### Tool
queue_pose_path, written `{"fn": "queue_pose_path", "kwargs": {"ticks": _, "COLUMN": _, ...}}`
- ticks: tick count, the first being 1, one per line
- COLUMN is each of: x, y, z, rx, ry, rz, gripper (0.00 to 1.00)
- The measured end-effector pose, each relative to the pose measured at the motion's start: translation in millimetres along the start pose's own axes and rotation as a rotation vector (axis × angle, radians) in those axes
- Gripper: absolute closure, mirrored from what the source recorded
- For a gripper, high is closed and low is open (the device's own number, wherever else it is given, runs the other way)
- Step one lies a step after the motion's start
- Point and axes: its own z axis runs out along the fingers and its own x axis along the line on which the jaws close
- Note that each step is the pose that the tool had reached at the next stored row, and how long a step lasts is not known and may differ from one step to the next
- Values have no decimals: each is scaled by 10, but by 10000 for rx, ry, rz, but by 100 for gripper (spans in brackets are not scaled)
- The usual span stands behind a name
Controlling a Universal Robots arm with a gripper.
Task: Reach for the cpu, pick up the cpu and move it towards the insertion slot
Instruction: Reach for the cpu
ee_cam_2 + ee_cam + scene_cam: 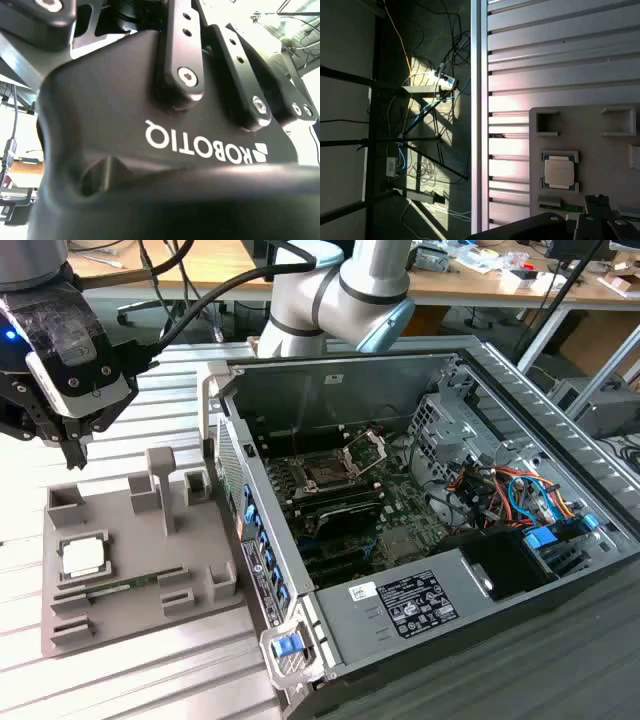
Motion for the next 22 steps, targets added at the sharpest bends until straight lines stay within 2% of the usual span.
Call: {"fn": "queue_pose_path", "kwargs": {"ticks": 22, "x": 28, "y": -2, "z": 61, "rx": 0, "ry": -10, "rz": 0, "gripper": 89}}
